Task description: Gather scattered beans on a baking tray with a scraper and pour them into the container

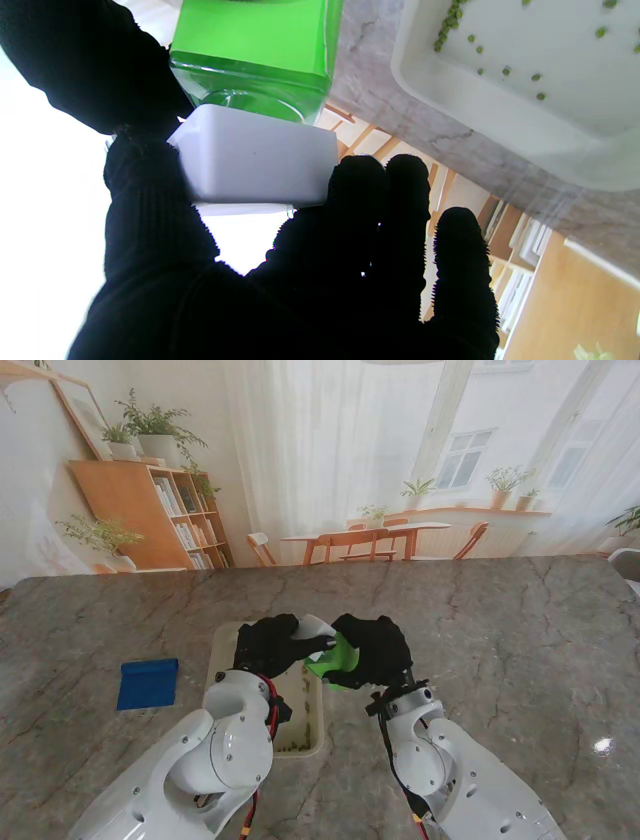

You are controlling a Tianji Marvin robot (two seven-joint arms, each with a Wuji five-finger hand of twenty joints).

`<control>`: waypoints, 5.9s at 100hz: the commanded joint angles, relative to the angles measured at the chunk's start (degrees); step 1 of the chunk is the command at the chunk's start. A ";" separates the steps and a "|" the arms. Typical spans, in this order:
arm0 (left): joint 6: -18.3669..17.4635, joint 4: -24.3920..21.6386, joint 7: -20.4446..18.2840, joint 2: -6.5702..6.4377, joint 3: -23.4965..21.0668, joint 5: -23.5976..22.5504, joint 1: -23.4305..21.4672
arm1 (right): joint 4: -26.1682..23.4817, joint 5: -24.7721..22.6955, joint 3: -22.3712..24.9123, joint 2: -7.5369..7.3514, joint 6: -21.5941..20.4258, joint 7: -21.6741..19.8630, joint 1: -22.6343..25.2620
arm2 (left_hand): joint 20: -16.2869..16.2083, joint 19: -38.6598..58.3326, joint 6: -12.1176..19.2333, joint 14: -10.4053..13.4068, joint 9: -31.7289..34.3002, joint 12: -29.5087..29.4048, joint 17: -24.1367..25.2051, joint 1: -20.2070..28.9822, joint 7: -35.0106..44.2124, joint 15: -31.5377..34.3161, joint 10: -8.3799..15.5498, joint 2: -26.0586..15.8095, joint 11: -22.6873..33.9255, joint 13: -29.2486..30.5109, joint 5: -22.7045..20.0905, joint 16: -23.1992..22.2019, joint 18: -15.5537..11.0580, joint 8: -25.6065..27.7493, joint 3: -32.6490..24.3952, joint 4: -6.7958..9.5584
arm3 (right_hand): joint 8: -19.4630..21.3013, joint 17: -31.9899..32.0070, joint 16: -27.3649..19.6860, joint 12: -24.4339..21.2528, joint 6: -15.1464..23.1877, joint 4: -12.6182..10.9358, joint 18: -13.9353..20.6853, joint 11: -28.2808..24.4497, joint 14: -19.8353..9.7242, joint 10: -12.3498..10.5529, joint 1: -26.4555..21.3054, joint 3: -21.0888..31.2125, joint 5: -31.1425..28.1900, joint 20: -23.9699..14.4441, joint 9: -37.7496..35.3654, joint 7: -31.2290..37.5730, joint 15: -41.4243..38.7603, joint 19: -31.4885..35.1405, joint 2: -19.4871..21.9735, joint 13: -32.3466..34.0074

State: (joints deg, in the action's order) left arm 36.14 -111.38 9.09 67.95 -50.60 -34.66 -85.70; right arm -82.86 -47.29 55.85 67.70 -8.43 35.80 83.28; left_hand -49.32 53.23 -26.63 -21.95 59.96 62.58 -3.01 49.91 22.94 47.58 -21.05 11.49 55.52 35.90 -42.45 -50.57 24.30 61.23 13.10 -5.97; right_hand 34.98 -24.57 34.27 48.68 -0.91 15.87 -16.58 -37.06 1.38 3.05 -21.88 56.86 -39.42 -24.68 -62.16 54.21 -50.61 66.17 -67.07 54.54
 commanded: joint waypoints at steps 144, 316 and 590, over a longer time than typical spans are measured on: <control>-16.74 -7.89 -29.14 -6.53 -30.34 -49.34 -16.57 | -2.99 2.29 5.07 0.90 4.46 1.40 3.65 | 2.68 -0.80 16.26 4.91 -10.35 -1.64 1.27 15.58 41.69 -2.32 13.59 -14.80 -6.44 -3.02 -1.03 1.28 -3.12 1.36 -10.94 4.10 | 3.02 0.59 -0.47 0.71 20.56 -6.08 0.88 -8.18 -4.60 -8.09 -10.07 19.17 -2.78 1.49 -2.82 12.10 0.25 0.97 10.22 -1.34; -22.59 67.38 -17.68 -8.11 13.75 -13.79 42.39 | 3.30 5.96 3.85 1.48 6.30 -1.55 -2.11 | 6.75 -2.81 14.79 7.50 -26.96 -7.54 7.27 18.06 29.42 -10.56 13.19 -14.56 -14.16 -14.45 15.29 5.89 -7.40 -2.15 -10.97 3.82 | 3.13 0.83 -0.14 0.62 20.52 -5.94 0.89 -8.50 -4.51 -7.85 -10.00 19.85 -3.31 1.38 -3.08 12.12 0.06 0.79 9.41 -1.33; -31.59 86.10 -18.05 -0.72 33.77 3.58 52.54 | 6.48 7.79 2.84 1.50 5.60 -3.98 -4.59 | 10.09 -36.67 -5.24 0.17 -55.54 -53.68 10.42 -9.89 -26.01 -42.12 -4.62 -14.66 -56.58 -35.04 34.00 27.80 -1.37 -62.24 -11.58 5.70 | 3.24 0.85 -0.08 0.53 20.20 -5.63 0.95 -8.66 -4.35 -7.56 -9.95 20.21 -3.51 0.99 -3.21 12.02 -0.39 0.82 9.08 -1.31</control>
State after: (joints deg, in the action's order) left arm 3.49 -21.51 -9.11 69.33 -14.65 -29.96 -32.43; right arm -76.39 -39.64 58.70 69.15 -2.65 32.58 78.87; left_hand -37.86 18.15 -30.93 -20.48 5.95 9.58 6.25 40.98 -1.91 6.64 -25.36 -0.86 -0.01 3.04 -9.94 -22.03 23.07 0.08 1.86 -4.72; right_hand 34.51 -24.44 34.06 48.09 0.51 15.87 -16.55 -37.53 0.63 2.46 -21.88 56.86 -39.18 -24.04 -60.85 54.23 -50.61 66.18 -67.07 53.49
